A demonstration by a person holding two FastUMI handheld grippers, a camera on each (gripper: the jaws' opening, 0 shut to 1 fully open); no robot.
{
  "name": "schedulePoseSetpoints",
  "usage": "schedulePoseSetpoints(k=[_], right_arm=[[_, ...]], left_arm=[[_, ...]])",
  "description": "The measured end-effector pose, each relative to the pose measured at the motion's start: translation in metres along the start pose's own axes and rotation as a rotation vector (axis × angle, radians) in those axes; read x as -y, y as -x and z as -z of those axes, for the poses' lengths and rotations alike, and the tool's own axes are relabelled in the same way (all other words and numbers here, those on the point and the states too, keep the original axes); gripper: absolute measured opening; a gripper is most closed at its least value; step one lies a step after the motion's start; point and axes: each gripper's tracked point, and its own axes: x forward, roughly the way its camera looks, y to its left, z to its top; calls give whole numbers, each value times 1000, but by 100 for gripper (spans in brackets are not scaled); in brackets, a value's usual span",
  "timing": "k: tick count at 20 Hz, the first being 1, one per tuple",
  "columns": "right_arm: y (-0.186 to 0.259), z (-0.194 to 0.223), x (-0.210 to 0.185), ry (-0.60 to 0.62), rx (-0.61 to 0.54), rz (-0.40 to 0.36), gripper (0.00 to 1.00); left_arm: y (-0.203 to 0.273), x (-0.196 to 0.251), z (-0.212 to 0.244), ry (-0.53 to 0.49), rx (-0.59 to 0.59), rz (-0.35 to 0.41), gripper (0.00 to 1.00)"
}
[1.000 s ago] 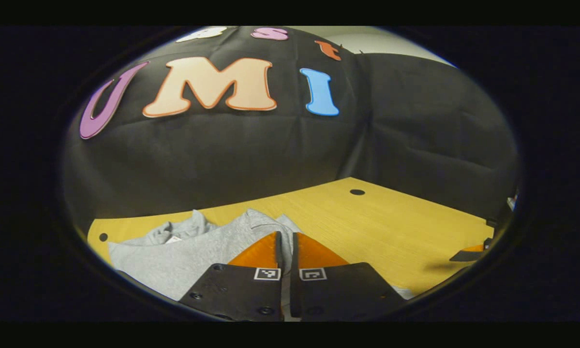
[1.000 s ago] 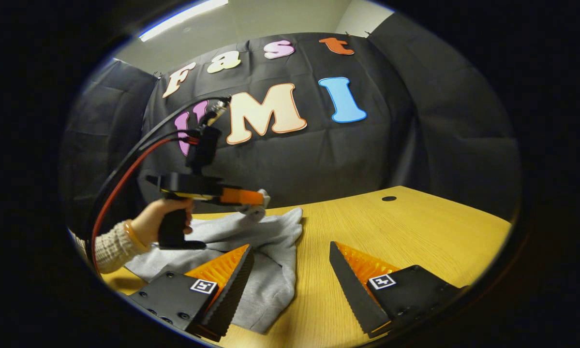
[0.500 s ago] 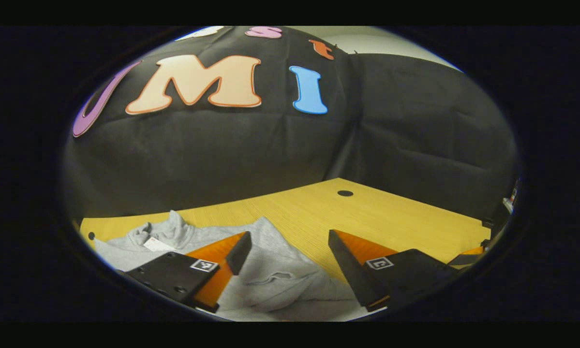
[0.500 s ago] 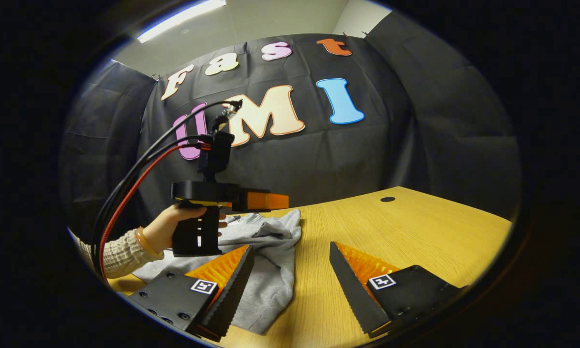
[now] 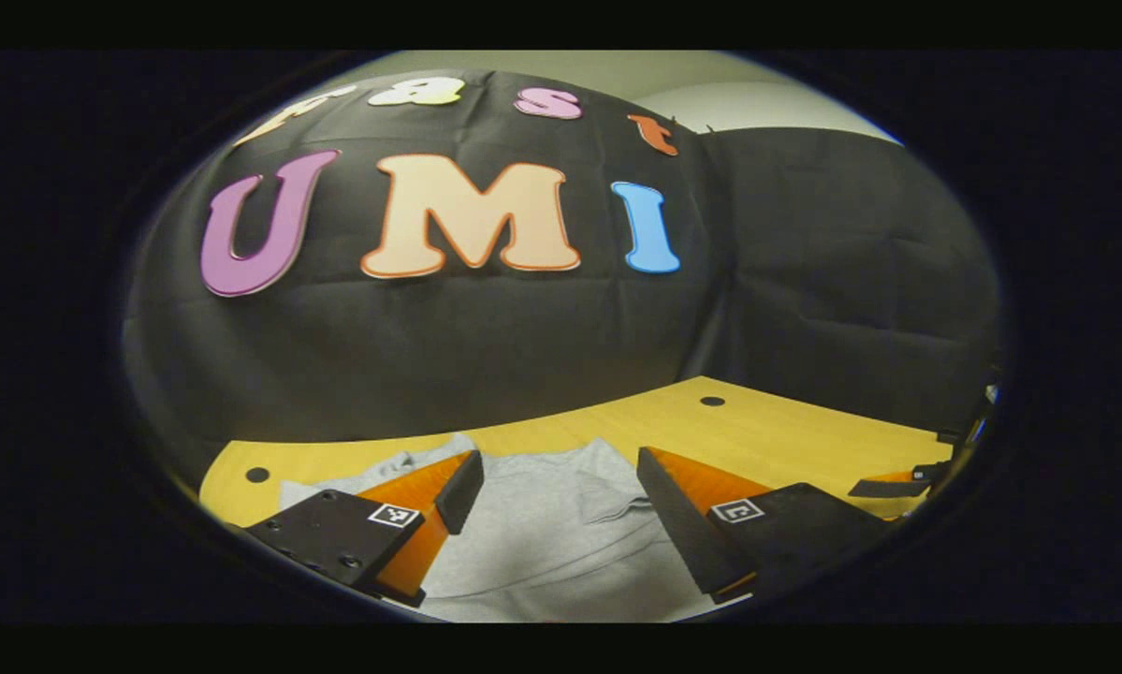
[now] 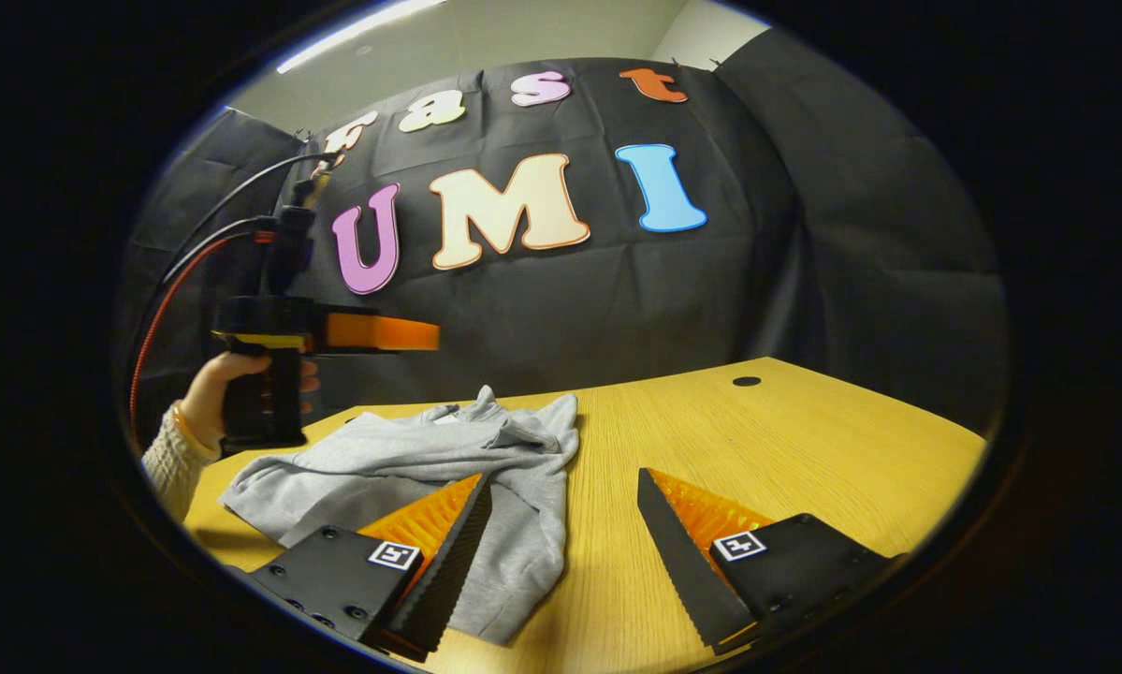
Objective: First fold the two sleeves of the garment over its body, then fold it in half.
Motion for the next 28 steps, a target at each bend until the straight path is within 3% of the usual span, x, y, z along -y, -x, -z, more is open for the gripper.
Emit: schedulePoseSetpoints(k=[8,12,14,21,22,25,26,28], right_arm=[[11,11,-21,-18,-59,-20,97],[19,25,-35,25,-138,-31,97],[24,41,-39,59,-211,-28,97],[31,71,-56,89,-381,-48,98],[31,76,-57,92,-403,-49,98],[33,89,-59,109,-460,-43,98],[33,90,-58,119,-465,-39,93],[32,93,-57,134,-475,-32,98]], left_arm=[[121,-62,27,12,-52,-124,100],[167,-78,67,41,-133,-179,96],[183,-82,92,73,-193,-199,93],[230,-84,173,133,-397,-233,97],[233,-85,181,137,-421,-235,100],[238,-85,200,146,-464,-235,97],[238,-87,204,155,-480,-239,96],[239,-89,212,172,-498,-247,97]])
